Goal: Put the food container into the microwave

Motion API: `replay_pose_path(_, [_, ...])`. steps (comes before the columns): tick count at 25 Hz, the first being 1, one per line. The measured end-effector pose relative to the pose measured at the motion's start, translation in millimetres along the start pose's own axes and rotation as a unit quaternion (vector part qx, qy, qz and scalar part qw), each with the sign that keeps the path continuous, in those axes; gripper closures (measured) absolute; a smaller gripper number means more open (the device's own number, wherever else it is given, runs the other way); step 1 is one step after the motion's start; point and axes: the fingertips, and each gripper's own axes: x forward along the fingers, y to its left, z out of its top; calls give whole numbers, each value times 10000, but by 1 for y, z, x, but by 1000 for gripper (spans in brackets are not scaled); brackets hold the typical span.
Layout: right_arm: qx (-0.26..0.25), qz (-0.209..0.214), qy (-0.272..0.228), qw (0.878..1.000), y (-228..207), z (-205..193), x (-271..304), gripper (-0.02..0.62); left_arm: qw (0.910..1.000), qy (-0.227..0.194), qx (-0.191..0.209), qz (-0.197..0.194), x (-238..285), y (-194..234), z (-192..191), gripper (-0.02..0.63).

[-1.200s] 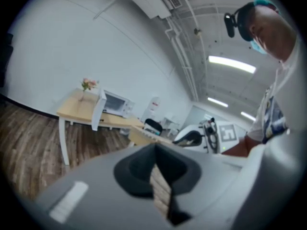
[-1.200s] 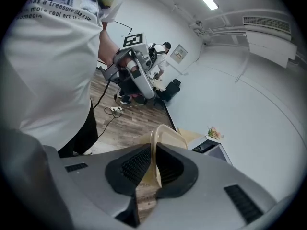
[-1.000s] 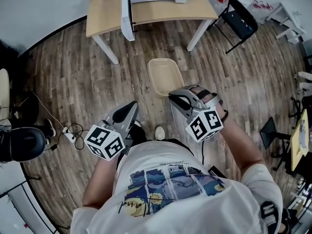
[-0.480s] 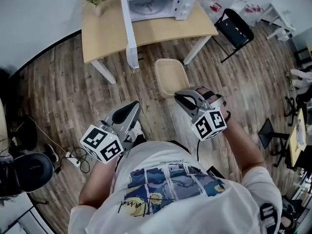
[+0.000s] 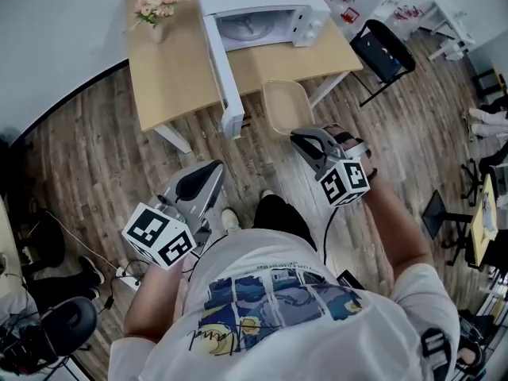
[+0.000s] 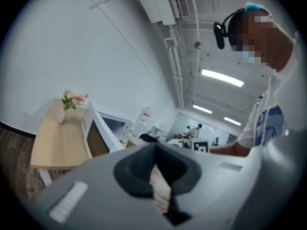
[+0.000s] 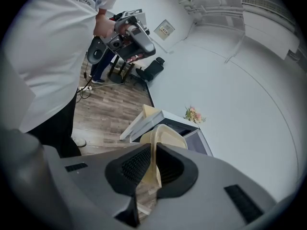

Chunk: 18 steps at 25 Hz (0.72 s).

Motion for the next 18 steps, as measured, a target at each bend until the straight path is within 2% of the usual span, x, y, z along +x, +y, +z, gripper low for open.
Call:
replay_pose_path(4, [-122, -10, -20, 9999, -37, -20, 39, 561, 9999, -66, 18, 98, 20, 27, 16, 598])
replay_pose_path(12, [-489, 132, -172, 9986, -112, -62, 118, 561, 9977, -316, 79, 593, 67, 67, 66, 598])
replay_pose_path(18, [-732, 256, -242, 9967, -152, -92, 174, 561, 9946, -390, -3, 965, 102, 91, 79, 598])
